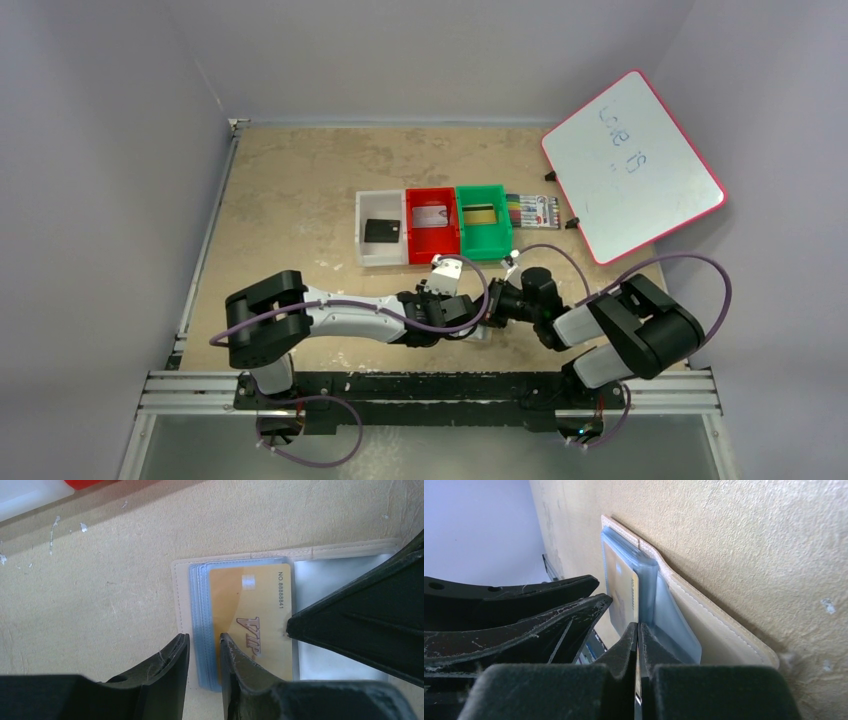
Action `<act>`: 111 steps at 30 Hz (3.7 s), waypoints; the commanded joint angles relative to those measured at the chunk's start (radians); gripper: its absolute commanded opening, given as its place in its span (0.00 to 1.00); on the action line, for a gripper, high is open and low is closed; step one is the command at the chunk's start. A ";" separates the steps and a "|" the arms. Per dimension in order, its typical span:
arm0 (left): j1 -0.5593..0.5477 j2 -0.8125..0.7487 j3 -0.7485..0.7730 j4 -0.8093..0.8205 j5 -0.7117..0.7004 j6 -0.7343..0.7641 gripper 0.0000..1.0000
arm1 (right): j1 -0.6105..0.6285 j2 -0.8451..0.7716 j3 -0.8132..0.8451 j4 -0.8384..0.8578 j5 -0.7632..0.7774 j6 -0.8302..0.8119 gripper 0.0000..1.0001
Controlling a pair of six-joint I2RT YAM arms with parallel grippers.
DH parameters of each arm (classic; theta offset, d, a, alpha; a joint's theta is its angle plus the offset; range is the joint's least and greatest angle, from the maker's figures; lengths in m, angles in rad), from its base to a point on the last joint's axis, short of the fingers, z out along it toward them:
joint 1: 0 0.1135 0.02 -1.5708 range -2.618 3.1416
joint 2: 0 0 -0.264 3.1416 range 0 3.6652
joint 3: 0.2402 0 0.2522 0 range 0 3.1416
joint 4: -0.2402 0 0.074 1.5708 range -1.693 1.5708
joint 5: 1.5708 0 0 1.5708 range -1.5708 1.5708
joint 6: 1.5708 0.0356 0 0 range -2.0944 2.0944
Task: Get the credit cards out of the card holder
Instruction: Remove the credit card from the card holder.
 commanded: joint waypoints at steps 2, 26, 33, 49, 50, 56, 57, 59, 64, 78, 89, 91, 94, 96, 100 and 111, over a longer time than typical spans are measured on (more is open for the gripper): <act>-0.004 0.026 0.010 -0.056 -0.028 -0.030 0.27 | -0.003 -0.077 -0.018 -0.041 0.026 -0.007 0.00; -0.005 0.030 0.010 -0.024 -0.003 -0.023 0.25 | -0.026 0.017 0.031 0.073 -0.021 -0.017 0.24; -0.005 0.028 0.011 -0.027 -0.004 -0.023 0.24 | -0.024 0.166 0.023 0.283 -0.079 0.031 0.14; -0.005 0.036 0.010 -0.015 0.007 -0.021 0.21 | -0.017 0.037 0.076 0.021 0.017 -0.020 0.16; -0.005 0.036 0.010 -0.015 0.007 -0.021 0.21 | -0.016 0.035 0.085 0.001 0.023 -0.028 0.17; -0.005 0.033 0.009 -0.016 0.006 -0.022 0.20 | -0.014 0.057 0.087 0.007 0.018 -0.030 0.17; -0.005 0.032 0.007 -0.016 0.006 -0.022 0.20 | -0.013 0.064 0.087 0.014 0.013 -0.029 0.18; -0.005 0.032 0.008 -0.016 0.006 -0.023 0.20 | -0.011 0.080 0.089 0.029 0.003 -0.028 0.17; -0.005 0.033 0.008 -0.016 0.007 -0.024 0.20 | -0.002 0.118 0.093 0.054 -0.004 -0.024 0.17; -0.006 0.045 0.008 -0.024 0.005 -0.026 0.18 | -0.001 0.010 0.071 -0.052 0.033 -0.043 0.00; -0.006 0.049 -0.021 -0.018 0.001 -0.035 0.14 | -0.068 -0.041 0.040 -0.119 0.009 -0.095 0.00; -0.006 0.049 -0.022 -0.018 0.000 -0.034 0.14 | -0.087 -0.051 0.034 -0.131 -0.002 -0.108 0.00; -0.005 0.050 -0.023 -0.018 -0.002 -0.033 0.14 | -0.104 -0.072 0.028 -0.149 -0.014 -0.118 0.00; -0.006 0.052 -0.023 -0.018 -0.002 -0.033 0.14 | -0.108 -0.082 0.023 -0.152 -0.027 -0.119 0.00; -0.007 0.040 -0.025 -0.012 -0.007 -0.035 0.14 | -0.114 -0.096 0.009 -0.159 -0.027 -0.121 0.00; -0.005 0.013 -0.026 -0.016 -0.020 -0.034 0.15 | -0.147 -0.182 -0.010 -0.269 -0.012 -0.160 0.00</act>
